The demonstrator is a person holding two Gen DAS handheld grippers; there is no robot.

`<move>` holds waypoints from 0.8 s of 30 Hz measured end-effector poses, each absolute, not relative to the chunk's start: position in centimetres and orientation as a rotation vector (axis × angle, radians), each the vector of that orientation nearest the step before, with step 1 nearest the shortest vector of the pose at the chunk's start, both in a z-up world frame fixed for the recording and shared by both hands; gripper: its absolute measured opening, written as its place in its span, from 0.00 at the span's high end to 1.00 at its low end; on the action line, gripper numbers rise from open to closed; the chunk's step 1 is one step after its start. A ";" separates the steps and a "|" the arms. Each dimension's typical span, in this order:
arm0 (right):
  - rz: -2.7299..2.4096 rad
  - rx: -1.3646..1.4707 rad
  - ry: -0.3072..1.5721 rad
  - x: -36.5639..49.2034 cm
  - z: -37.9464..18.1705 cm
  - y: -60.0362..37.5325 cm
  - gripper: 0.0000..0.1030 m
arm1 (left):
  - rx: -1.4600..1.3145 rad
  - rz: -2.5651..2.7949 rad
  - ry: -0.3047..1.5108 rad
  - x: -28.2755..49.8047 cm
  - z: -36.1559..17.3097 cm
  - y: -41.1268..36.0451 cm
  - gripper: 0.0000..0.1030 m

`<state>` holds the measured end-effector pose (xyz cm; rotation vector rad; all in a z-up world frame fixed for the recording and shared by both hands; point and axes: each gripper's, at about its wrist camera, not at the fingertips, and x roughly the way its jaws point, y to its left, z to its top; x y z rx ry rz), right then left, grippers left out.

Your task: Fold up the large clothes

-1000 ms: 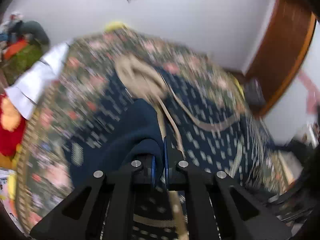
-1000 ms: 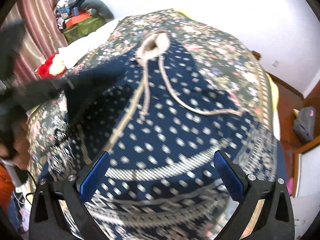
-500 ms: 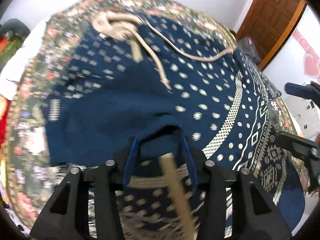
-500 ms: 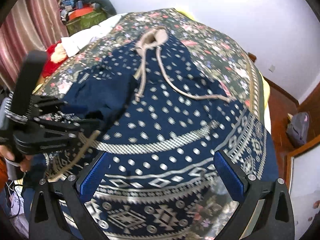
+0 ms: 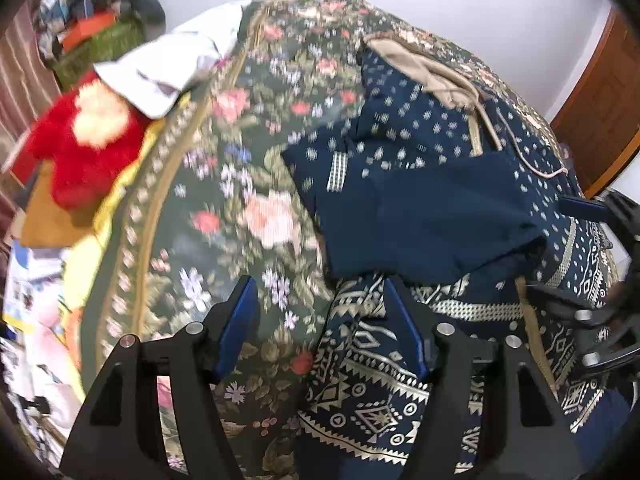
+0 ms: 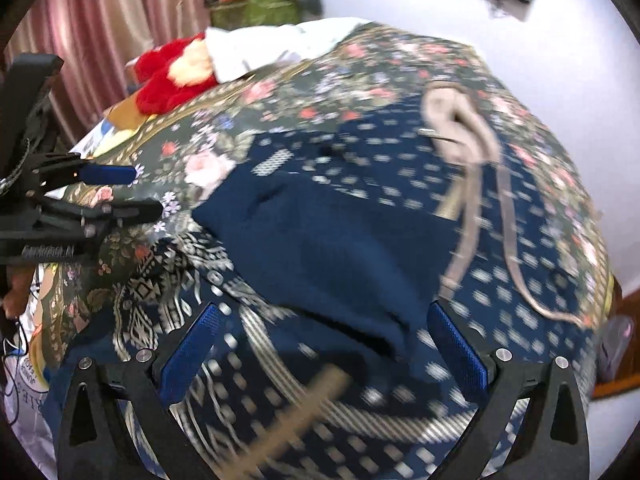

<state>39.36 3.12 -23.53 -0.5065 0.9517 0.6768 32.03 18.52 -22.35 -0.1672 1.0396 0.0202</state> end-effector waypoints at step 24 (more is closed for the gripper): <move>0.701 -0.361 0.947 43.4 -26.7 7.1 0.90 | -0.234 -0.069 1.072 34.6 -26.5 18.4 0.52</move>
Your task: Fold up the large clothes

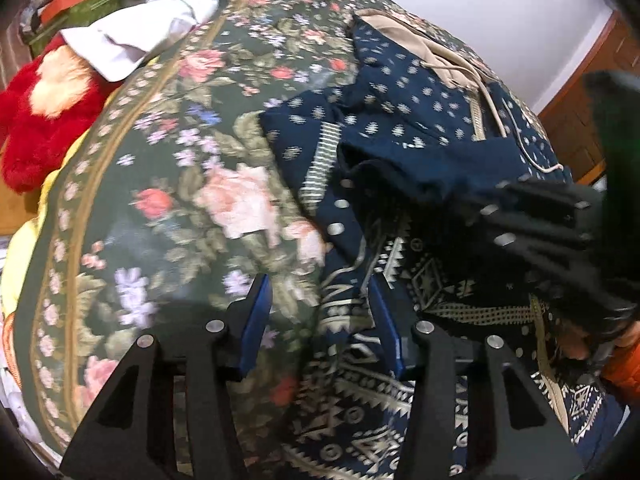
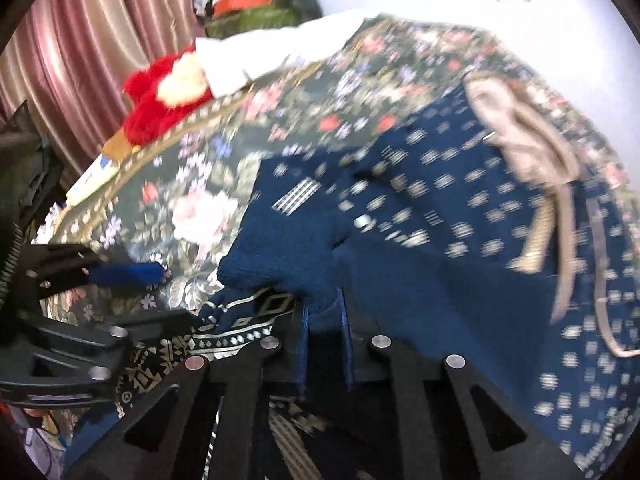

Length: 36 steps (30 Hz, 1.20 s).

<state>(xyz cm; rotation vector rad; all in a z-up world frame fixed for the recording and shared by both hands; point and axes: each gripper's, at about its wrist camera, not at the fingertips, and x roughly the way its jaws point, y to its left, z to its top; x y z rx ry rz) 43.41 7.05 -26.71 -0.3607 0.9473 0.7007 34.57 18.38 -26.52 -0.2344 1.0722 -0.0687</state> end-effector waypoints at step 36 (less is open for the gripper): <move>0.206 -0.126 1.005 43.4 -24.3 -22.3 0.89 | -0.027 0.157 1.056 34.8 -25.8 12.8 0.74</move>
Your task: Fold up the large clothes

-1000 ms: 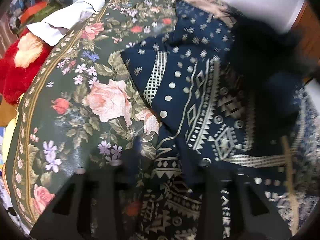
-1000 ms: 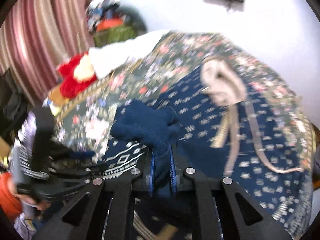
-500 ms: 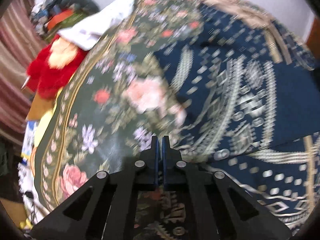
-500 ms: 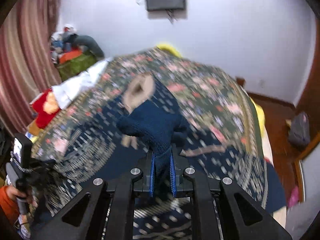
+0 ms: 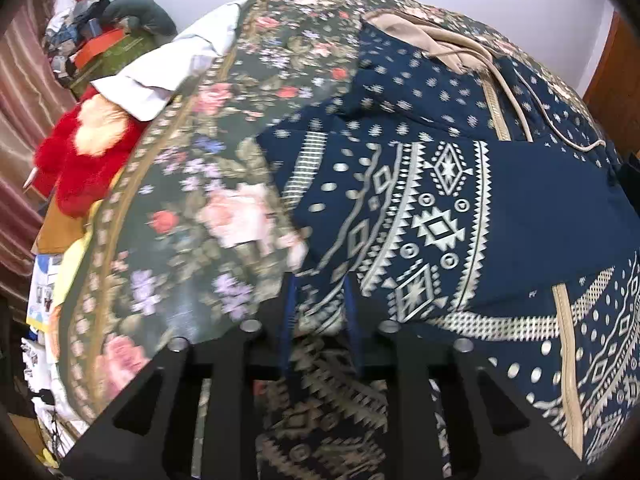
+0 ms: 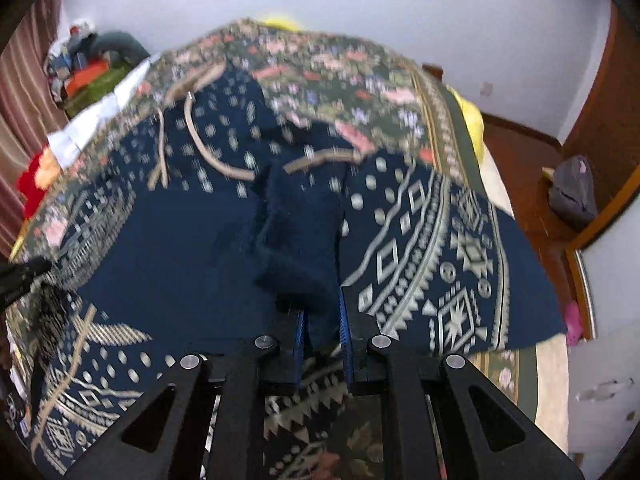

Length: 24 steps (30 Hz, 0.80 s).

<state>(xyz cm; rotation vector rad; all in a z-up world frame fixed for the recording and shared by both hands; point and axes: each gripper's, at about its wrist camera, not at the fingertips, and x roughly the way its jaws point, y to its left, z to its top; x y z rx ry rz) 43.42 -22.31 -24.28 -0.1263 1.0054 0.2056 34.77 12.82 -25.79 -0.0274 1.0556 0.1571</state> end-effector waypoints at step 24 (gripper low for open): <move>0.127 0.056 1.018 42.3 -20.6 -29.4 0.40 | 0.120 0.172 1.122 35.7 -29.8 9.8 0.73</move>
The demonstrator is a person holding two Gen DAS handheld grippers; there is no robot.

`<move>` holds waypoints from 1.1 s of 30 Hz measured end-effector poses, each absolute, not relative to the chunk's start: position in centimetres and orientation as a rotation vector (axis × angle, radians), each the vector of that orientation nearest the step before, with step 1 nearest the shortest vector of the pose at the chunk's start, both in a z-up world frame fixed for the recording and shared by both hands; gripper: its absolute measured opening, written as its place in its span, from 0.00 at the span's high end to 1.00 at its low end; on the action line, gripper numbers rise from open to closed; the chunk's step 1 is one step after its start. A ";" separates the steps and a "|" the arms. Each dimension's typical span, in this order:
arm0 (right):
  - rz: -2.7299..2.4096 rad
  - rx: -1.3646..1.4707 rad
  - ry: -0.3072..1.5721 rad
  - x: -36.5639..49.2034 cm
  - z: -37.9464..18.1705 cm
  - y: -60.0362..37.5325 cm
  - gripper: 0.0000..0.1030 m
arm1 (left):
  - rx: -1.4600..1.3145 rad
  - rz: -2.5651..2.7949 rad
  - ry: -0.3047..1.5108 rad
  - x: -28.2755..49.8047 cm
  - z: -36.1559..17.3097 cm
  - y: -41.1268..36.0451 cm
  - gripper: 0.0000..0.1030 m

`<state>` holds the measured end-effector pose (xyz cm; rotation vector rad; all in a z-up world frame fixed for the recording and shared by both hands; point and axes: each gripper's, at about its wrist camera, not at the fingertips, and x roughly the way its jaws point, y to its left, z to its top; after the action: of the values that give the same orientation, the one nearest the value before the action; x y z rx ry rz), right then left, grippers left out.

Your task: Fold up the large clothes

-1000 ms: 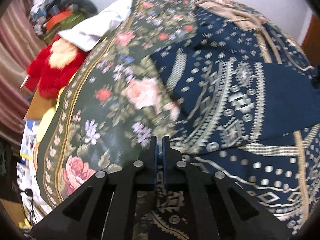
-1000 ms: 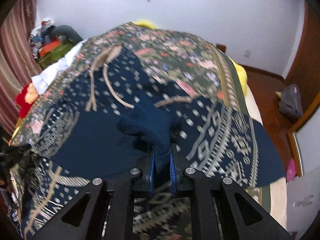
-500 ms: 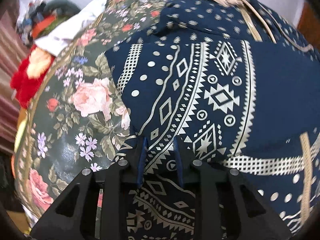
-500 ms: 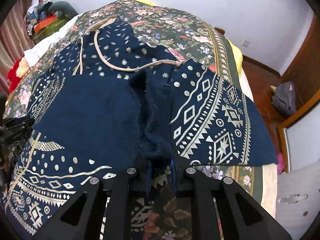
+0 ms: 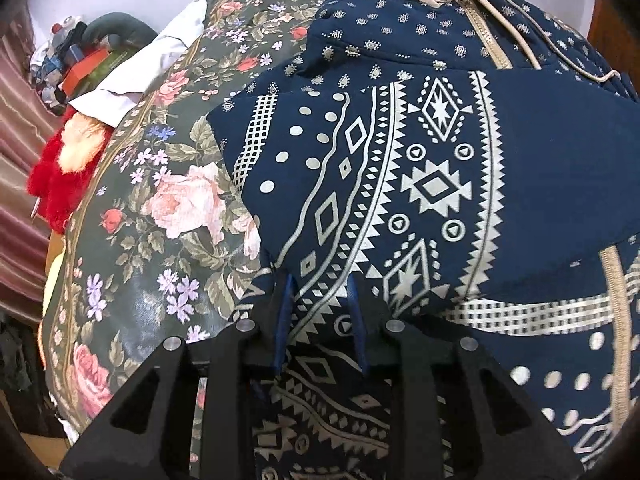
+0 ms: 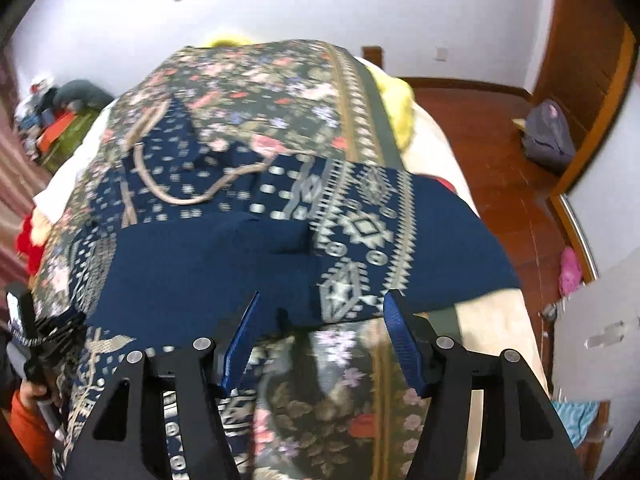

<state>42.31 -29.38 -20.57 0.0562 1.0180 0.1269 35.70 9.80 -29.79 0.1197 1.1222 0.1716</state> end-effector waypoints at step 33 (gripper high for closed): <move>0.032 0.762 1.170 45.7 -29.4 -48.5 0.29 | 0.062 -0.103 1.109 43.1 -25.6 -6.2 0.20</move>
<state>45.67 -48.50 -29.44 0.7621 1.1699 0.0320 43.10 -6.15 -25.56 0.0616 1.1088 -0.1030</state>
